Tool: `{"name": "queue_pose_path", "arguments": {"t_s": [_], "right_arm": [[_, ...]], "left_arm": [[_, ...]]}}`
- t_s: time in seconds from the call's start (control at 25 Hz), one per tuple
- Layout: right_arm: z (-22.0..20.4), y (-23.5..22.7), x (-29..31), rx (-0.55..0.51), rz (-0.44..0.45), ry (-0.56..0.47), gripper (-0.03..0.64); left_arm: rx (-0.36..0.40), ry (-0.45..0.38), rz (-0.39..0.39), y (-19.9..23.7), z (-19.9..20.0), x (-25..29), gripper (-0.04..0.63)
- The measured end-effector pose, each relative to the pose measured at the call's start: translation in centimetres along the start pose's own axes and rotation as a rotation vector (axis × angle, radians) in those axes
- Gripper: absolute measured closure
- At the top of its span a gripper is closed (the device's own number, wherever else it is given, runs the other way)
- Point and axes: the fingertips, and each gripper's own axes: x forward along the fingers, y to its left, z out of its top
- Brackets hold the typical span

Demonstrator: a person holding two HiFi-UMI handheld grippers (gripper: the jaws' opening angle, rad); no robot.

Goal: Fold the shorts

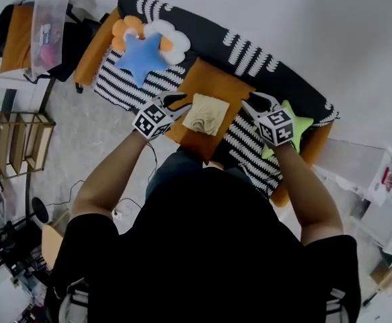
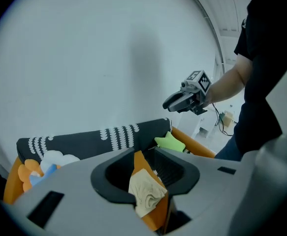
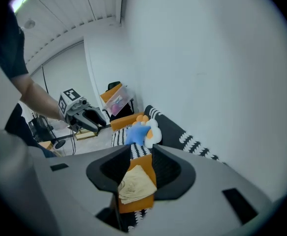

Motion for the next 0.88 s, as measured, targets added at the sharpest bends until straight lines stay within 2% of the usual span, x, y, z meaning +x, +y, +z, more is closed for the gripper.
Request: {"name": "queue_pose_path", "arguments": {"t_s": [0.16, 0.52, 0.72, 0.88], "right_arm": [[1.8, -1.4, -3.4, 0.025, -0.054, -0.059, 0.476], [0.7, -5.1, -4.8, 0.065, -0.154, -0.129, 0.465], [2.7, -6.4, -10.0, 0.088, -0.214, -0.154, 0.446], [1.8, -7.1, -13.5, 0.102, -0.232, -0.159, 0.439]], "left_arm": [[-0.028, -0.056, 0.019, 0.1, 2.9, -1.2, 0.451], [-0.052, -0.166, 0.038, 2.8, 5.2, -0.8, 0.448], [-0.089, -0.216, 0.037, 1.6, 9.1, -2.2, 0.443], [-0.12, -0.243, 0.051, -0.1, 10.3, -2.6, 0.442]]}}
